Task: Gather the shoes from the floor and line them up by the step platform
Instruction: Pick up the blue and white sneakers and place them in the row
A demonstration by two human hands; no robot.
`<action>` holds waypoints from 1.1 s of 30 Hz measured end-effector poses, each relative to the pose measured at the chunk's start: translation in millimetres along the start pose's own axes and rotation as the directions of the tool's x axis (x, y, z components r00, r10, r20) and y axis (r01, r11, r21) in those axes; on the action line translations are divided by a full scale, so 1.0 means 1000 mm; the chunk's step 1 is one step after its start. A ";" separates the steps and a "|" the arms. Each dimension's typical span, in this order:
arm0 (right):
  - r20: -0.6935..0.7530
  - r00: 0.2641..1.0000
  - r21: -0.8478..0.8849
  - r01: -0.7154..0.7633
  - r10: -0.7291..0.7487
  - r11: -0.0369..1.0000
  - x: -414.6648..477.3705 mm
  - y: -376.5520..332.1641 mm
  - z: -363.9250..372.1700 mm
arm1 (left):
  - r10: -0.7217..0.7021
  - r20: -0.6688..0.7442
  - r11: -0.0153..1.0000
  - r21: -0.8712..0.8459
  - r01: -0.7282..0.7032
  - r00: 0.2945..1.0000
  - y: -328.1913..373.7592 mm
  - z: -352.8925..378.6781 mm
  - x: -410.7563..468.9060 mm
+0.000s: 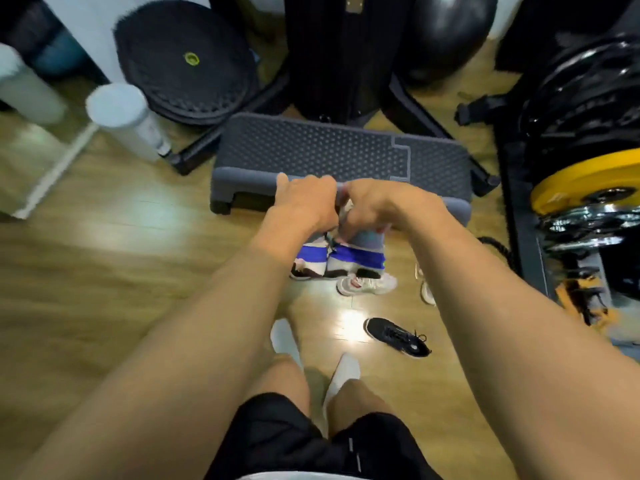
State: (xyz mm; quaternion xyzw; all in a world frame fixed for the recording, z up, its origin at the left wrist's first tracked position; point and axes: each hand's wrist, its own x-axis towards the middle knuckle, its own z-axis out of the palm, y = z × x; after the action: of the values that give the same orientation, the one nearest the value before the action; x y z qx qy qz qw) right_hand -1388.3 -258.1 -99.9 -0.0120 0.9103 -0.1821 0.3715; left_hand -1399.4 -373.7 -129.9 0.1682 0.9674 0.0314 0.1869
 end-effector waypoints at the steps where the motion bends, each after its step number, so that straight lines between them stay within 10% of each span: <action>1: 0.023 0.998 0.016 0.050 -0.051 0.999 -0.012 -0.022 -0.006 | -0.037 -0.017 0.999 -0.012 0.036 0.999 -0.017 -0.014 -0.015; 15: 0.106 0.881 -0.347 0.466 -0.460 0.814 -0.065 -0.393 0.065 | -0.463 -0.192 0.841 -0.403 0.361 0.865 -0.302 -0.078 -0.272; 33: 0.510 0.498 -0.197 0.861 -0.702 0.468 -0.008 -0.798 0.295 | -0.942 -0.028 0.298 -0.528 0.795 0.334 -0.643 -0.001 -0.520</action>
State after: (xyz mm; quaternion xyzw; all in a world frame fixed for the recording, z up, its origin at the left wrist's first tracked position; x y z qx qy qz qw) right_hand -1272.2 -1096.8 -17.5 -0.5496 0.7287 -0.1241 0.3892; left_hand -1147.2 -1154.7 -25.9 -0.4469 0.8794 0.1598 0.0372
